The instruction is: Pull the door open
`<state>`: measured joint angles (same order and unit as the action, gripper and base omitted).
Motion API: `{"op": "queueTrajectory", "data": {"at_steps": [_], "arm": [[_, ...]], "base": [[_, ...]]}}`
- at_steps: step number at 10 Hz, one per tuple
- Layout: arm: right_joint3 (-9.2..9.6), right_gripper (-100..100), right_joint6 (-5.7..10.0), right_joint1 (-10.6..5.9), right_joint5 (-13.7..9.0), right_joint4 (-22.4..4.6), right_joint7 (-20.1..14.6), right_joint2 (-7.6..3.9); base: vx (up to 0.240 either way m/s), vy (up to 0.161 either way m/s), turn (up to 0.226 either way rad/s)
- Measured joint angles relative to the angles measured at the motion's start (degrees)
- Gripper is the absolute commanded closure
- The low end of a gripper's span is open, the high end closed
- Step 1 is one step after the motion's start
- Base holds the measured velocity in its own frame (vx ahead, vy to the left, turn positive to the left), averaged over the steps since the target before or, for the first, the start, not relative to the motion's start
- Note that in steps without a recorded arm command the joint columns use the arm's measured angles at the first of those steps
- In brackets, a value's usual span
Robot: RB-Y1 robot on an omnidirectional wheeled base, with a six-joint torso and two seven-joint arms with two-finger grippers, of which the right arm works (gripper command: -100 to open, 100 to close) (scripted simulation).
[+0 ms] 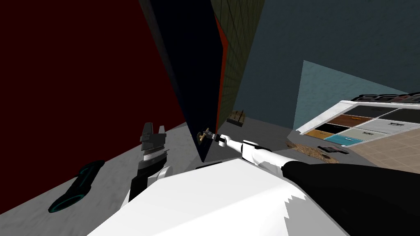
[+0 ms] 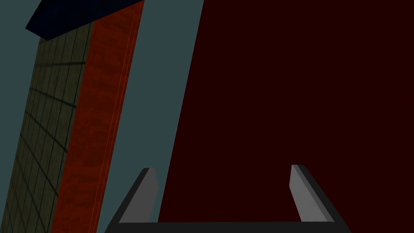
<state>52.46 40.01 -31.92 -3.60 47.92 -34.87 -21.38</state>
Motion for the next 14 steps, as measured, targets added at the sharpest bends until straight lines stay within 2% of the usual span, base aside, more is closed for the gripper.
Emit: {"op": "queueTrajectory", "data": {"at_steps": [2, 5, 8, 9, 11, 12, 14], "arm": [[-0.23, 100, 0.29, -0.05, -0.5, -1.3, 0.4, 0.18], [-0.84, 100, -0.1, 0.64, -1.8, -1.6, 1.3, -0.54], [-2.07, 100, -1.76, 1.88, -4.0, -0.1, 2.9, -2.0], [-2.25, 100, -1.73, 1.71, -4.5, -1.0, 3.3, -1.67], [-3.19, 100, -1.68, 2.23, -6.2, -1.4, 4.4, -2.34], [-3.6, 100, -1.43, 1.92, -7.0, -2.8, 4.8, -2.1], [-4.63, 100, -1.17, 2.24, -8.6, -3.6, 6.0, -2.53]], "base": [[-0.082, -0.139, 0.007], [-0.092, -0.205, 0.12], [-0.073, -0.202, 0.256], [-0.065, -0.167, 0.357], [-0.069, -0.15, 0.375], [-0.061, -0.111, 0.356], [-0.073, -0.108, 0.369]]}}
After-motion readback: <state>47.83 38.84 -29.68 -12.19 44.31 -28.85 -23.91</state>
